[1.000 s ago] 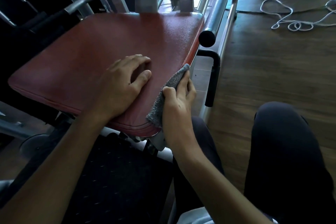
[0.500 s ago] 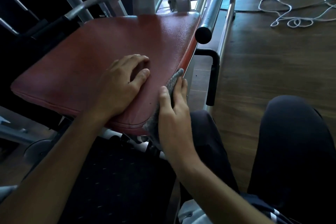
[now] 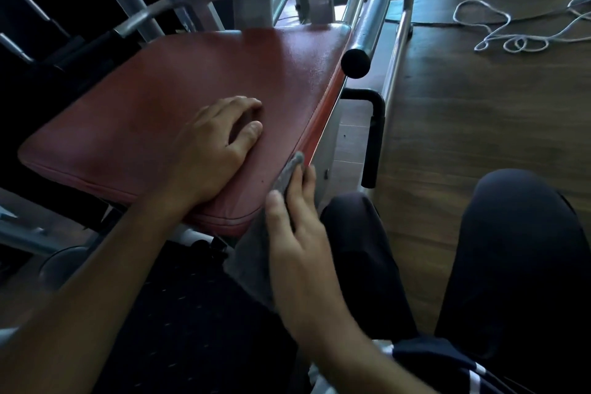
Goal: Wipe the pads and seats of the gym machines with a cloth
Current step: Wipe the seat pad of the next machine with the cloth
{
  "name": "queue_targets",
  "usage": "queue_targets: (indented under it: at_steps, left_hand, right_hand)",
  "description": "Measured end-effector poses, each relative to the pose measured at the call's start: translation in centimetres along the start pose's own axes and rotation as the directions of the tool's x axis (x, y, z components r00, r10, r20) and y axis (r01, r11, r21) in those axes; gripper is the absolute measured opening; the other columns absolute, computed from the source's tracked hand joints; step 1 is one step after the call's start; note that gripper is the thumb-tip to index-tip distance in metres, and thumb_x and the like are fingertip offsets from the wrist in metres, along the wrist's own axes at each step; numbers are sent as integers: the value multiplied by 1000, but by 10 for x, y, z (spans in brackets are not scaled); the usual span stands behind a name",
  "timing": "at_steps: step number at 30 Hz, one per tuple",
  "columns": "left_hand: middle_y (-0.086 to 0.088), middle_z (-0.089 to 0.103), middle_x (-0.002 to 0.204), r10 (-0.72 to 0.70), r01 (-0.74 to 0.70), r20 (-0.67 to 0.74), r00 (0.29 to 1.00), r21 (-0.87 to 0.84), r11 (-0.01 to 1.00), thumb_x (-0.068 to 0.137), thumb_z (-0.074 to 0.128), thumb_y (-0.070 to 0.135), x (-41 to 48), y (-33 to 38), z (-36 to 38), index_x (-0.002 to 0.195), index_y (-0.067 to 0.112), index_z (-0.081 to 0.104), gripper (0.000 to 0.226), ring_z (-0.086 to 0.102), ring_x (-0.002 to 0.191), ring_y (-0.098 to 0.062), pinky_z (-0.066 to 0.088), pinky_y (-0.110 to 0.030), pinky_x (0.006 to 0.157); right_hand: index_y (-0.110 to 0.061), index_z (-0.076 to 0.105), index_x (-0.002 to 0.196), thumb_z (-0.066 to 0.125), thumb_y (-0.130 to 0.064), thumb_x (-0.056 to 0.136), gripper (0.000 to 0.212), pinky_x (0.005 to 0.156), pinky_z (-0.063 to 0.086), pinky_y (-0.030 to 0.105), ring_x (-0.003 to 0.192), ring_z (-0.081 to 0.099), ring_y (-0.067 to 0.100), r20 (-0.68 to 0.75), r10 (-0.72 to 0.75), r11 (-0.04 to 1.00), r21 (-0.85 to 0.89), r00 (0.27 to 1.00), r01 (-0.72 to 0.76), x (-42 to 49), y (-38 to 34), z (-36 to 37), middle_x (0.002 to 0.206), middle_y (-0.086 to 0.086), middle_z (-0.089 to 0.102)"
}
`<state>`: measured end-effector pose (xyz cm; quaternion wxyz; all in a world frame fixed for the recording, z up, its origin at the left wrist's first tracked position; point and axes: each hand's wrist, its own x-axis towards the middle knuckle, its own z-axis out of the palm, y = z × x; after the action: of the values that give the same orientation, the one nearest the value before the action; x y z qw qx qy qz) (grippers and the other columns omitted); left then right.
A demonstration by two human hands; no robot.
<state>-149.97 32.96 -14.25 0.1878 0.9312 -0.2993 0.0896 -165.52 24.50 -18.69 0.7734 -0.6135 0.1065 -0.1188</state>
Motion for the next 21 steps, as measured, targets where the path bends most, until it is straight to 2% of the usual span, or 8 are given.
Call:
queue_targets:
  at_steps: [3, 5, 8, 14, 16, 18, 19, 21]
  left_hand:
    - [7, 54, 141, -5, 4, 13, 1000, 8, 1000, 88, 35, 54, 0, 0, 0, 136, 30, 54, 57, 47, 130, -17, 34, -37, 112]
    - [7, 54, 141, -6, 6, 9, 1000, 1, 1000, 88, 37, 53, 0, 2, 0, 136, 30, 55, 56, 47, 129, -17, 35, -36, 111]
    - [6, 55, 140, -7, 7, 0, 1000, 10, 1000, 89, 38, 51, -1, 1, 0, 136, 28, 55, 54, 48, 129, -18, 35, -37, 111]
    - [7, 54, 142, -15, 15, 4, 1000, 15, 1000, 91, 39, 47, -1, 5, -1, 136, 29, 54, 51, 47, 130, -18, 35, -38, 111]
    - [6, 54, 142, -7, 7, 9, 1000, 16, 1000, 91, 39, 47, -1, 3, 0, 137, 28, 54, 52, 47, 130, -18, 33, -35, 111]
    - [7, 53, 143, -1, 1, 25, 1000, 19, 1000, 90, 36, 51, 2, 1, 0, 137, 29, 53, 54, 46, 132, -16, 30, -32, 111]
    - [7, 53, 143, -3, 2, 35, 999, 15, 1000, 89, 34, 54, 2, 0, 1, 137, 29, 53, 57, 45, 133, -15, 30, -32, 113]
    - [8, 52, 144, -6, 5, 44, 999, 13, 1000, 87, 31, 57, 1, 0, 1, 137, 30, 53, 61, 44, 134, -15, 30, -35, 114]
  right_hand:
    - [-36, 8, 156, 35, -40, 105, 57, 105, 7, 5, 132, -3, -25, -66, 26, 999, -33, 997, -28, 45, -7, -6, 162, -24, -3]
    - [-41, 4, 155, 33, -42, 105, 58, 105, 7, 6, 127, -2, -31, -67, 15, 999, -40, 998, -18, 38, -6, -3, 160, -28, -5]
    - [-48, 2, 151, 35, -41, 104, 57, 105, 2, -3, 131, -6, -30, -5, 7, 999, -33, 1000, -7, -6, -1, 3, 156, -35, -9]
    - [-33, 11, 156, 34, -43, 105, 57, 99, 8, 2, 128, 1, -21, -63, 11, 993, -114, 998, -19, 57, -9, -14, 163, -19, 2]
    - [-38, 9, 155, 34, -43, 105, 57, 109, 8, 6, 135, -1, -22, -16, -1, 996, -89, 1000, -1, 31, -3, -14, 161, -24, 0]
    - [-43, 6, 153, 34, -45, 103, 57, 105, 6, 2, 130, -1, -30, 54, 15, 998, -59, 998, -11, 1, -4, -8, 158, -31, -3]
    - [-42, 7, 153, 35, -47, 103, 58, 101, 6, 1, 126, -2, -33, 61, 14, 999, -51, 998, -11, 1, -2, -8, 158, -31, -4]
    - [-34, 12, 155, 36, -46, 103, 59, 102, 8, 5, 129, 0, -26, 38, 23, 996, -88, 999, -19, 29, -2, -14, 162, -22, -1]
